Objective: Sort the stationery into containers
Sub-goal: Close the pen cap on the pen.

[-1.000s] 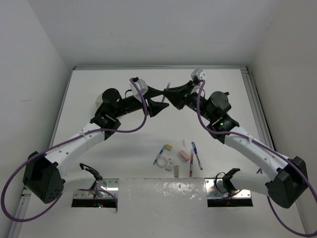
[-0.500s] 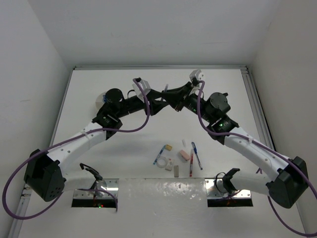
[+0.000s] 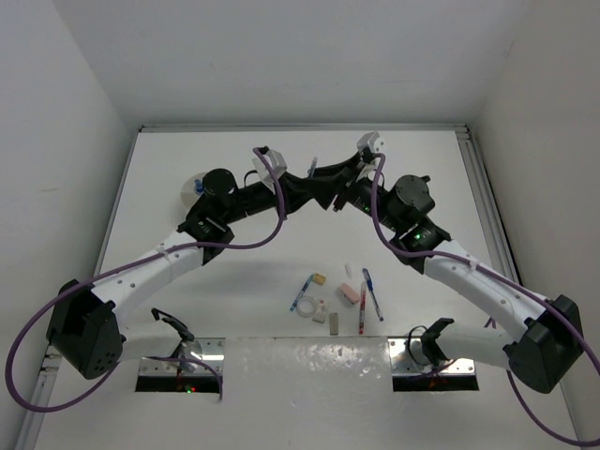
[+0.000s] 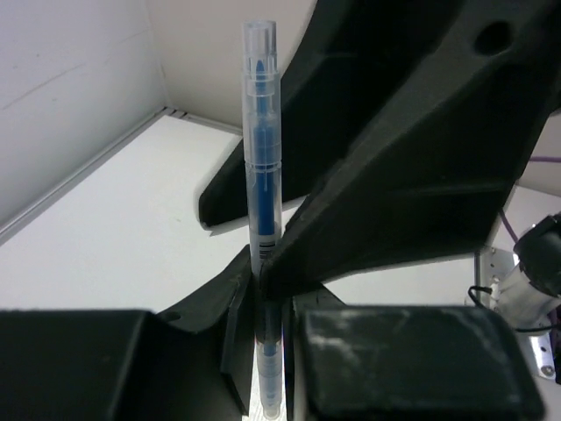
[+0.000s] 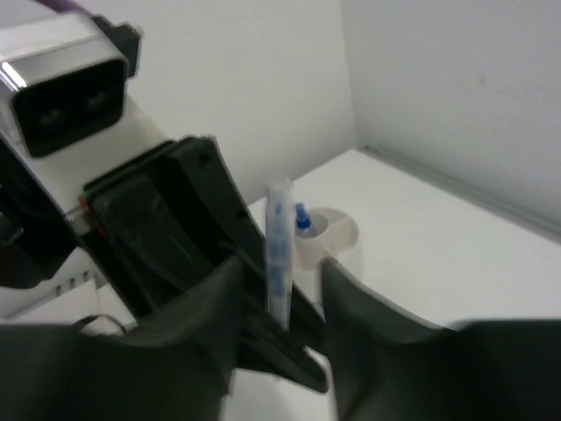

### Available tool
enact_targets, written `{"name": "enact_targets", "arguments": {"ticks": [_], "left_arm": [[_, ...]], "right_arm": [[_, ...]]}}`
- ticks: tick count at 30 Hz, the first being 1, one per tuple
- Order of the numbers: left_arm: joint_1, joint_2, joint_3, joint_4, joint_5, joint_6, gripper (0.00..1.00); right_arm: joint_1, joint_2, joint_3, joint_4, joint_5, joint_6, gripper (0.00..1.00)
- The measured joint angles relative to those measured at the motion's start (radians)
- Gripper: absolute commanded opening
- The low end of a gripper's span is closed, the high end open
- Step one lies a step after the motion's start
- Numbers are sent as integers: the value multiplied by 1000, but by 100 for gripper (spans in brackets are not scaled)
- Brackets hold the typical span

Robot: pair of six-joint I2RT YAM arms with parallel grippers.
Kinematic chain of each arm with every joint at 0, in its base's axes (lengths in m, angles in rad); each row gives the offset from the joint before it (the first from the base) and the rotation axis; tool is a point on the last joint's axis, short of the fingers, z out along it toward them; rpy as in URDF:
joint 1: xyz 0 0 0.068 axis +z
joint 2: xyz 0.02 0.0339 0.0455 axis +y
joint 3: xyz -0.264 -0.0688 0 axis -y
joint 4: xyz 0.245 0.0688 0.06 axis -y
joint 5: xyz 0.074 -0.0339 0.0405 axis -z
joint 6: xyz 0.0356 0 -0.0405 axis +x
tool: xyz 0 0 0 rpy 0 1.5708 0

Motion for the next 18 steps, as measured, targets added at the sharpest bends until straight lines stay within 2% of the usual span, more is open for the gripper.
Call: {"name": "enact_targets", "arguments": {"ticks": [2,3,8,12,16,18], "left_arm": [[-1,0,-4,24,-5,-26,0],[-1,0,-6,38,-9,-37,0],[-1,0,-24,87,-13,-84,0],[-1,0,-34,104,-13,-98,0],[-5,0,-42,103,-13,-105,0],[-7,0,-43,103,-13,-105,0]], "right_arm": [[0,0,0,-3,10,-11,64],[-3,-4,0,-5,19,-16,67],[-3,-48,0,-51,40,-47,68],[-3,-63,19,-85,42,-55,54],[-3,-53,45,-80,43,-48,66],[-3,-35,64,-77,43,-46,67]]}}
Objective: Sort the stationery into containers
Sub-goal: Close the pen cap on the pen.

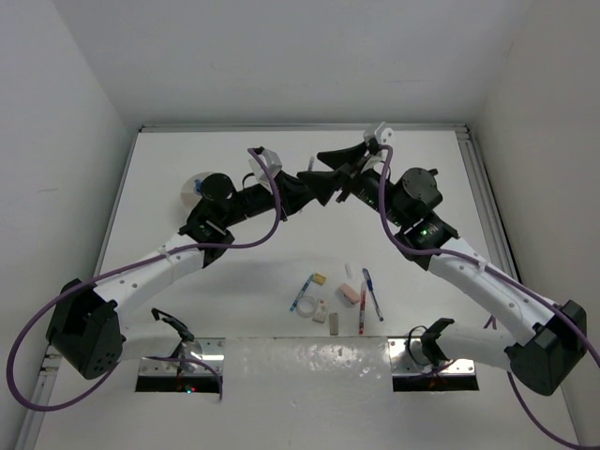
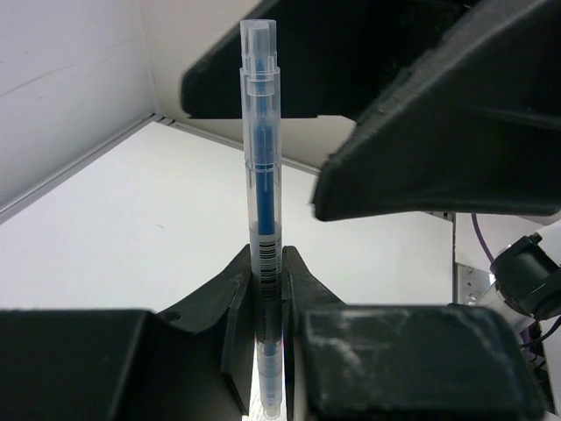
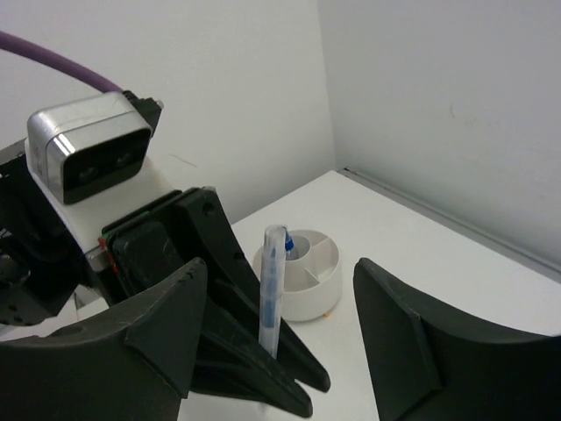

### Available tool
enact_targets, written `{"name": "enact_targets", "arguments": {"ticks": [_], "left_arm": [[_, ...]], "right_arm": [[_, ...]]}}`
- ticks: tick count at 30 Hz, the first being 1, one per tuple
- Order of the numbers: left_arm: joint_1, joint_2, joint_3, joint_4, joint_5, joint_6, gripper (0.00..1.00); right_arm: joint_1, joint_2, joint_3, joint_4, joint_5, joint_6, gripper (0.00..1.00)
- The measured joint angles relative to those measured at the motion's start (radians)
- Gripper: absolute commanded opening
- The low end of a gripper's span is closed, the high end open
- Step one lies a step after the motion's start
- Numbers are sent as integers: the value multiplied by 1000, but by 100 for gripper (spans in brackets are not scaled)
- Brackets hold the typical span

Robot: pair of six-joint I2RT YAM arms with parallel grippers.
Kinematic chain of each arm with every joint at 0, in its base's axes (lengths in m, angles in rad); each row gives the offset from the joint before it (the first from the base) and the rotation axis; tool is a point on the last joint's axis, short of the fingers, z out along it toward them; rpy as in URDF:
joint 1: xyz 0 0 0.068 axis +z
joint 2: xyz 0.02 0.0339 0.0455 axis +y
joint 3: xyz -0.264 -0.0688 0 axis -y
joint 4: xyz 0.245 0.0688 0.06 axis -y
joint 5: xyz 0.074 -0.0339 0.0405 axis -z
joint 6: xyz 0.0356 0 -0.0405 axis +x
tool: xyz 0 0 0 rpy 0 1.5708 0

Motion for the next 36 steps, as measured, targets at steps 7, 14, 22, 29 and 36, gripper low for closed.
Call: {"name": "enact_targets", "arguments": {"ticks": [7,14,22,29,36], "left_arm": [[-2,0,-6,-3,-3,0,0],[-4,0,-10,-3,-4,0,0],[-7,0,-10,-6,-6,1,0],[-8,0,-10,-6,-8,2,0],[-8,0,-10,-8,-14,2,0]], "right_arm": [[0,69,43,15,2,9,58],[0,97,45,33,9,18,47],[0,97,60,56,16,17,54],[0,94,67,60,18,14,29],[1,94,67,60,16,19,2]]}}
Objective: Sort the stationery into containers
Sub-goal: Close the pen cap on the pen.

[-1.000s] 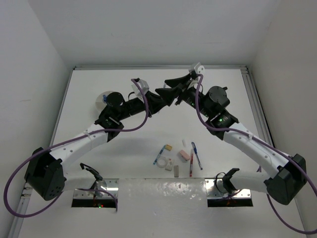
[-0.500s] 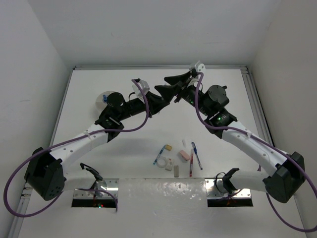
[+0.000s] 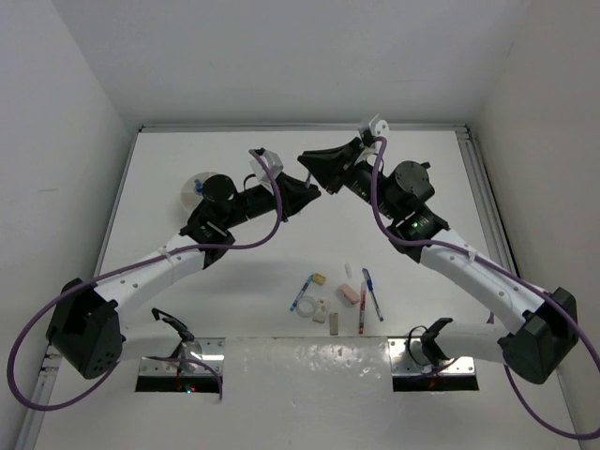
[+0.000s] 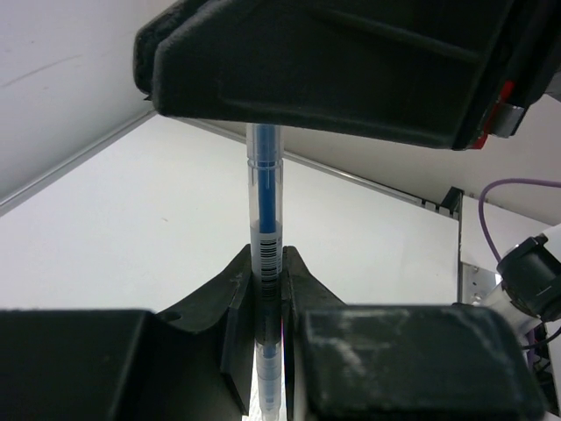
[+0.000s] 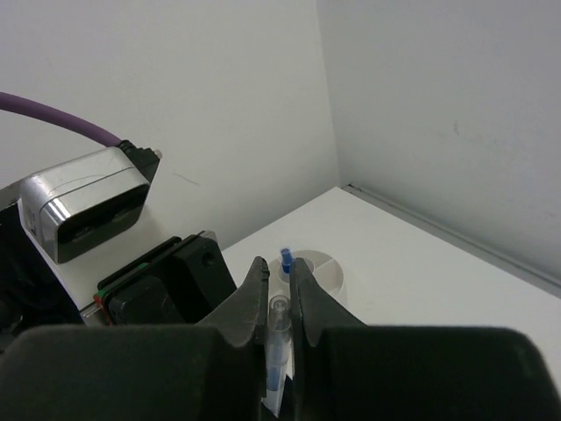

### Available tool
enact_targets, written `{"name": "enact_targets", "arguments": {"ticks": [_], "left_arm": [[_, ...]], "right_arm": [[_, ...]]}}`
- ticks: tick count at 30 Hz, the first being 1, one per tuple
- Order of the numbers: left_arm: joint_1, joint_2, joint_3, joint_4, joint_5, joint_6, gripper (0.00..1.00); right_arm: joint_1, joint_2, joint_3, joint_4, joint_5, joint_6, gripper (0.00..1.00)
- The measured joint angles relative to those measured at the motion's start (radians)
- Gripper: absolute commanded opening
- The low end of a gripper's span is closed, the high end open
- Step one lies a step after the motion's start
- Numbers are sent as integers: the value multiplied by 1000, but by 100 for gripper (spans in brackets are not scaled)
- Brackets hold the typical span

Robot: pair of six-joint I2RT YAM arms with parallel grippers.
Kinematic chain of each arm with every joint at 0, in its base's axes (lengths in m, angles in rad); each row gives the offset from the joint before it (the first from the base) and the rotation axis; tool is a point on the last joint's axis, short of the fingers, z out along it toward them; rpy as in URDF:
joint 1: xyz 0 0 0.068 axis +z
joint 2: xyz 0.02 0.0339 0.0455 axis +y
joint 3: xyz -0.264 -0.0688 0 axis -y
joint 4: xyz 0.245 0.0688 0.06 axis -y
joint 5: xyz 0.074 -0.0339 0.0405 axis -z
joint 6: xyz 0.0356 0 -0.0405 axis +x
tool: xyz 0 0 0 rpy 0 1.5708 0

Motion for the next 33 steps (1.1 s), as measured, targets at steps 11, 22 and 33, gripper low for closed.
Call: {"name": "enact_targets", "arguments": {"ticks": [11,22,33], "left_arm": [[8,3,0,-7,16,2,0],[23,50,0,-44,97,0,0],[29,51,0,-79,119,6,0]], "right_arm": [[27,-28,-47,22,30,-22,0],[93,-51,-169,105,202,-82,0],[114,-53,-242,207,255,-69,0]]}}
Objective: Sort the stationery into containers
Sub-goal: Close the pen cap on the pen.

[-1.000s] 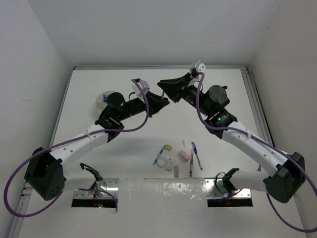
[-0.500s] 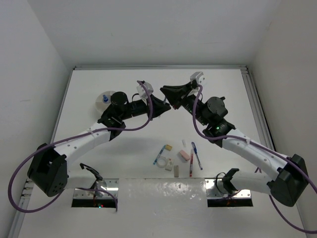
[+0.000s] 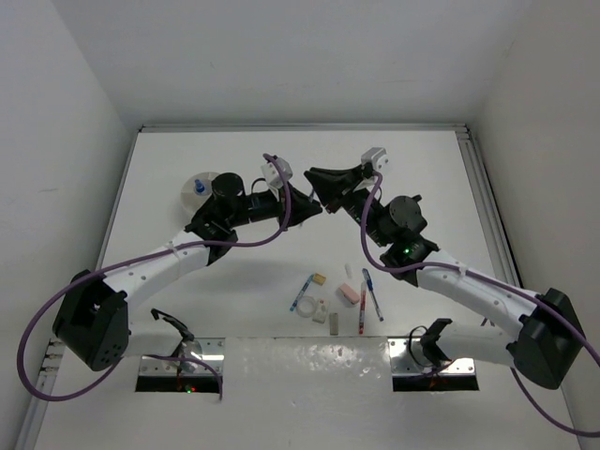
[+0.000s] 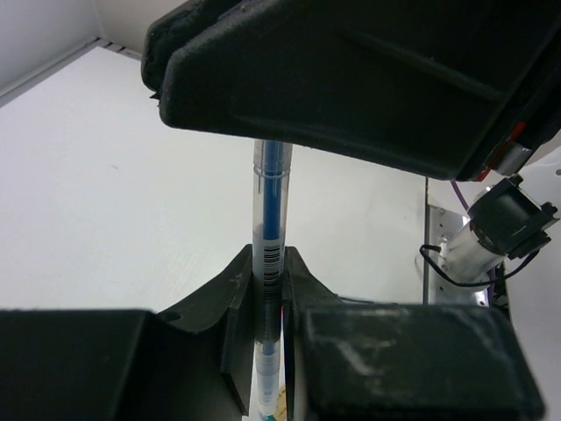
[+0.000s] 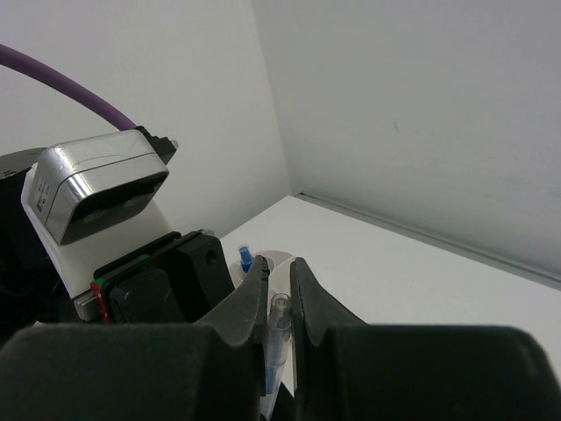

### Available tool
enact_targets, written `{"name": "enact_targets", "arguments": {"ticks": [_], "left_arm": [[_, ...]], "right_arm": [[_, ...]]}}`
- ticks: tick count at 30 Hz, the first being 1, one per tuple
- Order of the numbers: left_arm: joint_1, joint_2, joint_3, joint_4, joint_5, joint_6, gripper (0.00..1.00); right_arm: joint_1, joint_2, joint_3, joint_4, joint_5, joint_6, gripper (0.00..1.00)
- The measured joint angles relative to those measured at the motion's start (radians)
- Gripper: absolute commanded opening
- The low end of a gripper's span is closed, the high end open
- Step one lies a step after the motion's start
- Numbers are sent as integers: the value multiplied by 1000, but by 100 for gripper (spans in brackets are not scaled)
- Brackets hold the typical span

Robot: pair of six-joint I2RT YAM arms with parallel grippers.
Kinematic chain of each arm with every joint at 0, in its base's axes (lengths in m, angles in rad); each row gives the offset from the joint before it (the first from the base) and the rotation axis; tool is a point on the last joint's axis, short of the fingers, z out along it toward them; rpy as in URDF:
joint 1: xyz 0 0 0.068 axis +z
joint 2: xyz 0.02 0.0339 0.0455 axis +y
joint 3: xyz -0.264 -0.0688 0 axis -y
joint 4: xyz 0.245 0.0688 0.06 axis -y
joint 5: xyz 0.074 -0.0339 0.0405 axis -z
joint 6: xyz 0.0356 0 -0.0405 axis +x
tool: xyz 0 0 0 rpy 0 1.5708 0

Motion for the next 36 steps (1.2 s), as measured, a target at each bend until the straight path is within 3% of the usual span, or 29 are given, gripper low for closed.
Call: {"name": "enact_targets", "arguments": {"ticks": [8,13,15,16,18,19,25,26,31,36], "left_arm": [[5,0,-5,-25,17,9,0],[10,-10,-26,-14,21,36,0],[13,-29,-32,-34,21,54,0],[15,-40,-36,-40,20,62,0],[23,-66,-41,-34,13,68,0],[29,-79,-41,-23,9,70,0],[46,-101,-45,-15,5,87,0],[46,-101,-45,-17,6,97,0],[64,-104,-48,-23,-41,117,0],[152,-116,-79,-23,-245,98,0]], "right_arm": [[11,3,-19,18,21,11,0],[11,7,19,-54,8,12,13],[12,5,36,-85,-6,3,20],[13,3,41,-96,-14,-2,30],[18,-3,47,-151,-34,-18,39],[21,-3,47,-185,-43,-30,51],[17,-23,66,-257,-43,-71,75],[17,-29,68,-264,-43,-73,83],[8,-74,69,-299,-58,-78,93],[-35,-159,68,-310,-53,-86,97]]}}
